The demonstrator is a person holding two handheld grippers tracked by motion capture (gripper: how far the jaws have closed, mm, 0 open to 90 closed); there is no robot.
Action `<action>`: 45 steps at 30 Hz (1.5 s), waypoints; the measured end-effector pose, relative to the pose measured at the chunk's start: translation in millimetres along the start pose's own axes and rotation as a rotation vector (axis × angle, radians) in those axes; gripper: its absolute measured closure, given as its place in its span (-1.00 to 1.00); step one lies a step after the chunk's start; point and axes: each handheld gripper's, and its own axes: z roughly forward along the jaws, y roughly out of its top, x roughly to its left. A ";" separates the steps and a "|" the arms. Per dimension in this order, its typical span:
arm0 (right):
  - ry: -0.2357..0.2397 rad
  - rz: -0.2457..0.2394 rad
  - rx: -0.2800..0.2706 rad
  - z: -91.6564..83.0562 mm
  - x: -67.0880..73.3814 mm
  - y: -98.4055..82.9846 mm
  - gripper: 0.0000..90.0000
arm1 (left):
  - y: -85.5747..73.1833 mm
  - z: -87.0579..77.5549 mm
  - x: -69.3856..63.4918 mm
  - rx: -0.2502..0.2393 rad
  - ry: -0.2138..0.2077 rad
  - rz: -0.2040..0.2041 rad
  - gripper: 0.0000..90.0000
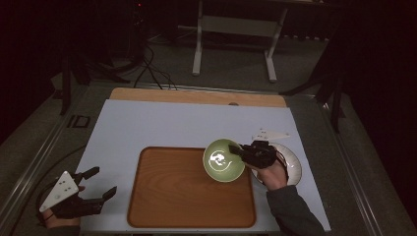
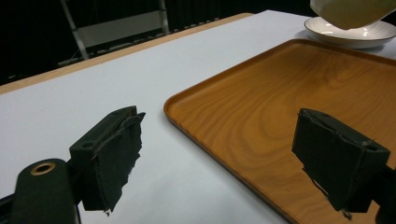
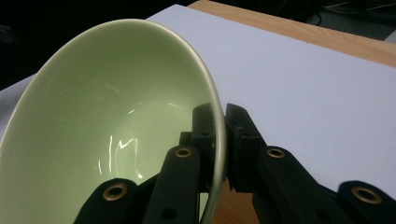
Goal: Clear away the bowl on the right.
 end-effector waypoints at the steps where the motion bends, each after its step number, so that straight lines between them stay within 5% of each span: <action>1: 0.001 -0.002 0.004 1.2 0.8 0.2 0.84 | 0.0 -0.1 0.0 0.000 0.000 0.000 -0.66; 45: 0.099 -0.037 0.070 47.8 29.7 -10.2 0.84 | 0.1 -1.0 -0.1 -0.005 0.003 0.006 -0.66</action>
